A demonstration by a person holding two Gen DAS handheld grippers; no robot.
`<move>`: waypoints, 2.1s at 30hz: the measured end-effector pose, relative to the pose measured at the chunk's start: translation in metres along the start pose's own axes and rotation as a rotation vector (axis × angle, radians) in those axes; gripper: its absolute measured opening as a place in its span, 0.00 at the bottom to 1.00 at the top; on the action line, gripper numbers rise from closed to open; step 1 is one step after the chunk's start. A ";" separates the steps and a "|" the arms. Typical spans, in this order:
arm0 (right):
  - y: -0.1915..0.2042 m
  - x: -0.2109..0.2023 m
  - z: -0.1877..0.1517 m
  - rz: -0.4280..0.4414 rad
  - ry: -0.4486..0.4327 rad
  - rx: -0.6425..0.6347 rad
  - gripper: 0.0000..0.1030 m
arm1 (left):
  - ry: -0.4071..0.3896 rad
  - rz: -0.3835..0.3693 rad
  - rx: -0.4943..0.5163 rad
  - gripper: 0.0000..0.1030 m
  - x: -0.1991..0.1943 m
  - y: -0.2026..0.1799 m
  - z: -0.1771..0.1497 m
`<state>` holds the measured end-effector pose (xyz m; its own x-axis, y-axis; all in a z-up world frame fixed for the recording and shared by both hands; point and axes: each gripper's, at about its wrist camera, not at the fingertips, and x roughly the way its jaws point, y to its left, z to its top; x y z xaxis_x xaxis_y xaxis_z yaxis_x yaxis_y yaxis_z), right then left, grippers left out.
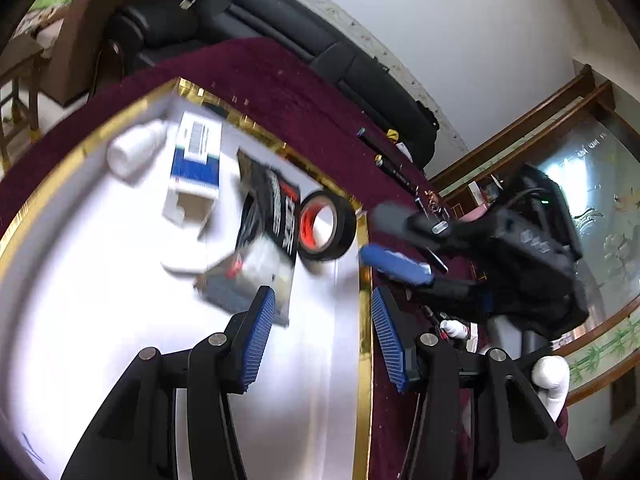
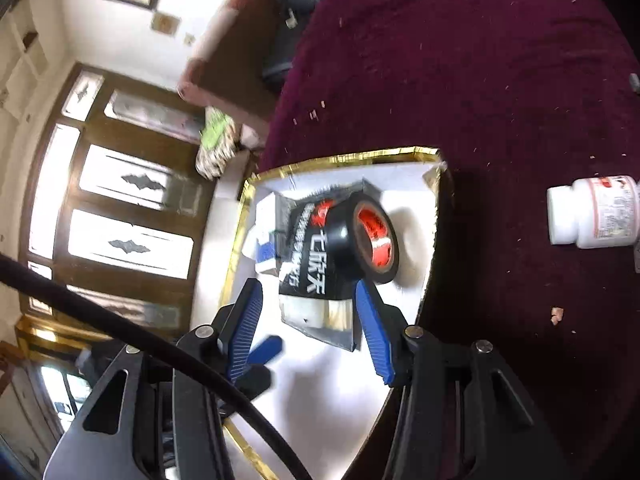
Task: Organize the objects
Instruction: 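Release the dropper bottle in the tray and withdraw the left gripper, then grasp the white pill bottle with the left gripper while the right gripper grasps a black marker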
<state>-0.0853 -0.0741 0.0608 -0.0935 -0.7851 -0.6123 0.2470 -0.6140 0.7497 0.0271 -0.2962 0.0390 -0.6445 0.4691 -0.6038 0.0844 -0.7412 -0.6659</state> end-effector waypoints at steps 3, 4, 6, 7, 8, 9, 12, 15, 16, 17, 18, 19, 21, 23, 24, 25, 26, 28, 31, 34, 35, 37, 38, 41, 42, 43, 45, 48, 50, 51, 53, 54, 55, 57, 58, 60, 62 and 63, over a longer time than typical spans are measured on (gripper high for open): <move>0.002 -0.016 0.001 0.019 -0.051 -0.010 0.47 | 0.007 -0.006 0.002 0.43 -0.003 -0.002 -0.010; 0.005 -0.019 0.001 0.040 -0.057 -0.015 0.48 | 0.003 -0.009 0.009 0.43 -0.004 -0.005 -0.012; 0.011 -0.019 0.005 0.093 -0.064 -0.015 0.52 | -0.003 -0.010 0.018 0.43 -0.006 -0.008 -0.017; 0.013 -0.016 0.006 0.116 -0.055 -0.013 0.54 | -0.003 -0.005 0.020 0.43 -0.005 -0.009 -0.018; 0.019 -0.009 0.006 0.149 -0.037 -0.010 0.55 | -0.002 0.000 0.018 0.43 -0.004 -0.010 -0.021; 0.023 0.000 0.007 0.182 -0.010 -0.012 0.55 | 0.000 -0.002 0.014 0.43 -0.003 -0.010 -0.023; 0.027 0.025 0.009 0.164 0.055 -0.025 0.55 | 0.004 0.008 0.007 0.43 0.000 -0.011 -0.026; 0.004 0.031 0.017 0.080 0.026 0.035 0.50 | 0.003 0.021 0.004 0.43 0.003 -0.012 -0.026; -0.004 0.024 0.021 0.086 -0.006 0.063 0.51 | 0.005 0.025 0.002 0.43 0.003 -0.012 -0.025; -0.009 0.018 0.024 0.071 -0.027 0.081 0.51 | 0.012 0.024 -0.001 0.43 0.005 -0.012 -0.026; -0.015 0.009 0.027 0.074 -0.052 0.094 0.53 | 0.017 0.023 0.000 0.43 0.006 -0.012 -0.026; -0.019 0.002 0.027 0.087 -0.061 0.099 0.53 | 0.026 0.024 0.002 0.43 0.007 -0.013 -0.026; -0.026 -0.016 0.026 0.099 -0.086 0.108 0.53 | 0.045 0.029 0.001 0.45 0.012 -0.014 -0.030; -0.033 -0.033 0.021 0.103 -0.103 0.102 0.53 | 0.073 0.033 -0.016 0.46 0.020 -0.013 -0.035; -0.036 -0.043 0.018 0.098 -0.114 0.096 0.53 | 0.088 0.037 -0.024 0.46 0.024 -0.012 -0.038; -0.039 -0.054 0.015 0.090 -0.127 0.085 0.53 | 0.108 0.035 -0.031 0.46 0.028 -0.013 -0.041; -0.041 -0.064 0.012 0.078 -0.139 0.072 0.53 | 0.113 0.025 -0.032 0.46 0.029 -0.015 -0.043; -0.051 -0.091 0.003 0.028 -0.169 0.044 0.53 | 0.105 0.032 -0.011 0.46 0.028 -0.022 -0.048; -0.064 -0.117 -0.010 -0.066 -0.183 0.010 0.53 | 0.128 0.031 0.023 0.46 0.034 -0.034 -0.053; -0.080 -0.139 -0.025 -0.206 -0.166 -0.037 0.53 | 0.148 0.024 0.073 0.46 0.040 -0.047 -0.057; -0.090 -0.146 -0.032 -0.262 -0.151 -0.061 0.53 | 0.148 0.028 0.095 0.47 0.038 -0.053 -0.060; -0.100 -0.151 -0.040 -0.329 -0.135 -0.089 0.53 | 0.132 0.048 0.139 0.50 0.032 -0.064 -0.065; -0.106 -0.155 -0.044 -0.356 -0.123 -0.103 0.52 | 0.125 0.053 0.153 0.51 0.030 -0.068 -0.067; -0.115 -0.160 -0.056 -0.414 -0.105 -0.130 0.52 | 0.117 0.048 0.140 0.51 0.023 -0.073 -0.070; -0.116 -0.159 -0.062 -0.451 -0.101 -0.151 0.52 | 0.112 0.046 0.143 0.51 0.020 -0.076 -0.070; -0.116 -0.158 -0.068 -0.501 -0.095 -0.184 0.52 | 0.107 0.047 0.153 0.51 0.019 -0.080 -0.070; -0.115 -0.150 -0.081 -0.589 -0.081 -0.250 0.52 | 0.083 0.040 0.184 0.51 0.012 -0.090 -0.071; -0.124 -0.134 -0.093 -0.638 -0.050 -0.298 0.47 | 0.061 0.039 0.212 0.51 0.008 -0.103 -0.068; -0.121 -0.121 -0.096 -0.726 -0.071 -0.354 0.35 | 0.060 0.042 0.222 0.51 0.012 -0.110 -0.067; -0.118 -0.117 -0.097 -0.766 -0.081 -0.381 0.27 | 0.063 0.045 0.226 0.51 0.015 -0.113 -0.068; -0.114 -0.115 -0.100 -0.754 -0.081 -0.394 0.13 | 0.073 0.058 0.254 0.51 0.020 -0.121 -0.070; -0.113 -0.115 -0.102 -0.748 -0.076 -0.400 0.12 | 0.078 0.066 0.279 0.51 0.022 -0.126 -0.069; -0.113 -0.116 -0.106 -0.751 -0.070 -0.410 0.12 | 0.078 0.080 0.321 0.51 0.025 -0.133 -0.067; -0.115 -0.121 -0.112 -0.740 -0.068 -0.411 0.12 | 0.071 0.106 0.419 0.51 0.031 -0.148 -0.061; -0.118 -0.126 -0.115 -0.724 -0.069 -0.399 0.12 | 0.067 0.120 0.480 0.51 0.037 -0.156 -0.058; -0.124 -0.135 -0.121 -0.675 -0.071 -0.374 0.12 | 0.080 0.147 0.652 0.51 0.060 -0.177 -0.046; -0.130 -0.144 -0.125 -0.630 -0.078 -0.348 0.12 | 0.131 0.182 0.784 0.51 0.089 -0.190 -0.037; -0.133 -0.149 -0.127 -0.605 -0.081 -0.337 0.12 | 0.173 0.214 0.870 0.51 0.109 -0.196 -0.033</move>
<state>0.0180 0.1347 0.0201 -0.3779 -0.3244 -0.8672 0.4133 -0.8972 0.1555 -0.0347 -0.0838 0.0894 -0.5519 0.2932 -0.7807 -0.4591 -0.8883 -0.0090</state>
